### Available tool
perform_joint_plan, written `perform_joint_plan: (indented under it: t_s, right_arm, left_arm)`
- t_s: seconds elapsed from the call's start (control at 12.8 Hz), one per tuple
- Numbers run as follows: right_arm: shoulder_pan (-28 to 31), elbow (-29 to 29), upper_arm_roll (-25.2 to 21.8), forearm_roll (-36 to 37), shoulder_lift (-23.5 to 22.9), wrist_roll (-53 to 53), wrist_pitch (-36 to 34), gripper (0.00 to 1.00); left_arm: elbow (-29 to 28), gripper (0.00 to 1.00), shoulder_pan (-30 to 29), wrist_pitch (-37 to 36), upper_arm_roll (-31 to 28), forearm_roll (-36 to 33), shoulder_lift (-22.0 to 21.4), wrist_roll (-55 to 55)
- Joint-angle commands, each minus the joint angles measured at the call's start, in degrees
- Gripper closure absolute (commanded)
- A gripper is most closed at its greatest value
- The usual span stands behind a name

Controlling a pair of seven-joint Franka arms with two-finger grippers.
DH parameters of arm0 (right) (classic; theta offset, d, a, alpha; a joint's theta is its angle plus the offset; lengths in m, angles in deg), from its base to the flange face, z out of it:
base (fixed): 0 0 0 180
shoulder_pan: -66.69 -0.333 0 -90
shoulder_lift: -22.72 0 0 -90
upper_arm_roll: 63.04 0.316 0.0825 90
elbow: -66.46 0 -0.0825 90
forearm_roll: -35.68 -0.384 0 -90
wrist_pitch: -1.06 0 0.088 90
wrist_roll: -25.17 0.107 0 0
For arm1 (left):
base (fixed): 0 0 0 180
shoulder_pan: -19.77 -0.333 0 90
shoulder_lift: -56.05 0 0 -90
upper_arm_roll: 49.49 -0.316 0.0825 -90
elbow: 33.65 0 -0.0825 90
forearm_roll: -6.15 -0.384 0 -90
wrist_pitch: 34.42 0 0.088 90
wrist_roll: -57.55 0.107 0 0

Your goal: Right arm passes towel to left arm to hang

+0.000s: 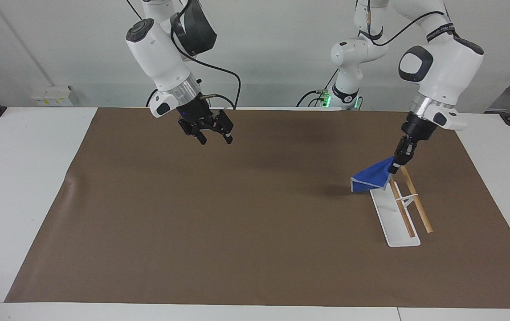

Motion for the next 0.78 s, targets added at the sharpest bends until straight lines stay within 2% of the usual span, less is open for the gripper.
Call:
perform_joint_plan:
  t_s: [0.0, 0.31, 0.7]
  right_arm:
    - [1.64, 1.75, 0.30, 4.93, 0.59, -0.25, -3.69, 0.00]
    - [1.91, 3.07, 0.30, 10.22, 0.41, -1.40, -5.19, 0.00]
    - [3.32, 4.65, -0.32, 11.98, 0.41, -5.18, -7.83, 0.00]
  left_arm:
    - [-2.37, 1.00, -0.31, 3.19, -3.08, 1.20, 0.33, 4.26]
    - [-2.11, 1.00, -0.66, 16.99, -5.55, 1.20, 5.87, 5.24]
    - [-0.62, 1.00, -1.01, 22.89, -9.32, 1.20, 7.72, 5.59]
